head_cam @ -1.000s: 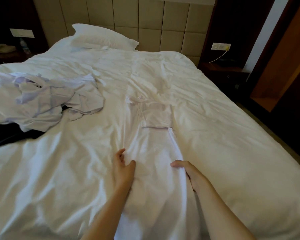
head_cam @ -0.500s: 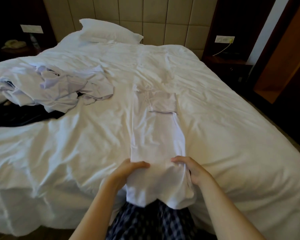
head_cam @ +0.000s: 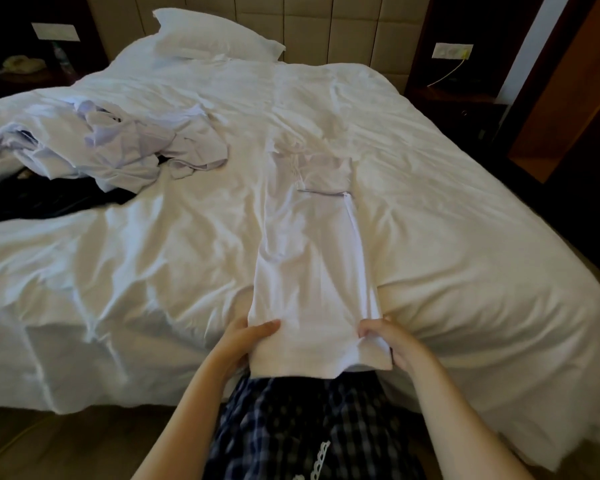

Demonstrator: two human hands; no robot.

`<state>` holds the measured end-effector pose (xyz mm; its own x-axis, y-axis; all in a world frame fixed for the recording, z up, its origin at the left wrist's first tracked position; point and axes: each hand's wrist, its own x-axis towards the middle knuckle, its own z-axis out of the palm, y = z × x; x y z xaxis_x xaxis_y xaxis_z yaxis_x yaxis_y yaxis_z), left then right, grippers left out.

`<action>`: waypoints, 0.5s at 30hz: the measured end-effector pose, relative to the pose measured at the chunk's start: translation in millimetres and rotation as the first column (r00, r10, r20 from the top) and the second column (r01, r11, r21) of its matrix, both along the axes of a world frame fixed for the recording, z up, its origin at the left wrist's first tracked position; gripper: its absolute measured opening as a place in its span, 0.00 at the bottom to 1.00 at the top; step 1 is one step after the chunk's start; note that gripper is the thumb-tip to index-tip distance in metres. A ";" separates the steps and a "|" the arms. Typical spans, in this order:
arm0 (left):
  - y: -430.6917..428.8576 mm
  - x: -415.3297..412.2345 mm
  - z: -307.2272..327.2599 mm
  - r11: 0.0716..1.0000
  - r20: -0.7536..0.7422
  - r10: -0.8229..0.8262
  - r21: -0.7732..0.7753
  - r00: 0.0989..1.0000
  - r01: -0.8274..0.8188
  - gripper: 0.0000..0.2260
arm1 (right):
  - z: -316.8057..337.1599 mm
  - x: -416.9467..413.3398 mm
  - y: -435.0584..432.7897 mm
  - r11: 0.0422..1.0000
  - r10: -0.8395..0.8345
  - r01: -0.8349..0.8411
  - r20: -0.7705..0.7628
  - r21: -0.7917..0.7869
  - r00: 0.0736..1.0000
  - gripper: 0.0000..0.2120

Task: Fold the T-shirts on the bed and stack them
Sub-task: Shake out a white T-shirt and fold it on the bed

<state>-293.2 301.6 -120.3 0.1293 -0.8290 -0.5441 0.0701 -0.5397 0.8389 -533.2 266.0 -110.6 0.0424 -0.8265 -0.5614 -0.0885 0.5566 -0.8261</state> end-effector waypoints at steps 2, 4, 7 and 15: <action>7.6 -3.6 -1.9 0.999 0.024 0.035 -0.030 0.999 -0.035 0.25 | -0.2 1.0 7.9 0.999 -0.031 0.032 0.045 -0.015 0.998 0.16; 11.3 -6.3 -2.1 0.996 0.061 0.068 -0.067 0.996 -0.064 0.24 | -2.1 1.7 13.9 0.999 -0.041 0.041 0.104 -0.001 0.994 0.19; 11.7 -4.8 0.4 0.992 0.041 0.093 -0.086 0.995 -0.089 0.26 | 0.5 -2.0 14.9 0.994 -0.080 0.096 0.235 -0.059 0.969 0.21; -21.4 -2.9 38.4 0.965 -0.478 0.181 -0.083 0.860 -0.250 0.15 | 41.4 4.8 -13.9 0.953 -0.285 0.293 0.545 0.074 0.789 0.23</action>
